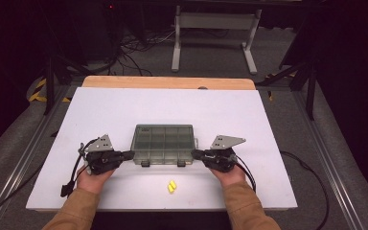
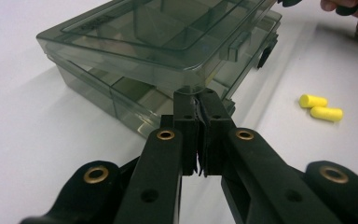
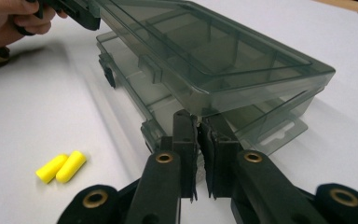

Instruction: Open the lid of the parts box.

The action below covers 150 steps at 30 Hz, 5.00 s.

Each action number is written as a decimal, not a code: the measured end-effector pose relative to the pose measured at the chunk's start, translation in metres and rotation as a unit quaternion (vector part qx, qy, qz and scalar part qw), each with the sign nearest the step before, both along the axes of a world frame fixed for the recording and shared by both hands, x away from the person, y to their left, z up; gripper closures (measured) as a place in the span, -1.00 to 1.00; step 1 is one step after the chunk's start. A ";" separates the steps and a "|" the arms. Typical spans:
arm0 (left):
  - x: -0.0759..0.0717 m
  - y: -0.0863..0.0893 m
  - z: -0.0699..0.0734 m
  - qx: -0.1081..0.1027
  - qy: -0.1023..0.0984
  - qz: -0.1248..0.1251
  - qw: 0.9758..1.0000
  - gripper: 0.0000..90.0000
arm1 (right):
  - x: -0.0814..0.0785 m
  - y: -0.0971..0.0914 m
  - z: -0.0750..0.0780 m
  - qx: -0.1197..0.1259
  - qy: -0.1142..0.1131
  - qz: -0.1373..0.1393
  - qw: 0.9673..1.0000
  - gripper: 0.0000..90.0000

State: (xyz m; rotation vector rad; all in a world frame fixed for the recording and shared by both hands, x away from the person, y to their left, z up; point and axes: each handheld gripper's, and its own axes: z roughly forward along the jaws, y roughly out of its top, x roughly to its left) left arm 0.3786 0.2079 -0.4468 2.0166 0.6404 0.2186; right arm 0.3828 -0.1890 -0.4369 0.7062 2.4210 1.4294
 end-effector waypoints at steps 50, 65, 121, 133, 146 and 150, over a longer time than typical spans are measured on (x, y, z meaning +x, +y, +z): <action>-0.005 0.005 0.004 -0.029 -0.020 0.015 0.999 0.85 | 0.023 0.022 0.037 -0.104 -0.059 -0.016 0.993 -0.23; -0.014 0.015 0.007 -0.051 -0.023 0.022 0.998 0.21 | 0.046 0.025 0.059 -0.077 -0.054 -0.010 0.996 0.01; -0.026 0.049 0.008 -0.081 -0.067 0.057 0.993 -0.46 | 0.166 0.037 0.057 -0.020 -0.002 -0.099 0.995 0.12; -0.026 0.050 0.008 -0.080 -0.069 0.058 0.993 -0.47 | 0.174 0.044 0.036 -0.025 0.030 -0.112 0.993 -0.18; -0.026 0.051 0.008 -0.080 -0.071 0.058 0.993 -0.46 | 0.181 0.045 0.018 -0.026 0.073 -0.116 0.990 -0.44; -0.026 0.051 0.009 -0.079 -0.071 0.059 0.993 -0.46 | 0.182 0.043 0.014 -0.023 0.086 -0.119 0.989 -0.49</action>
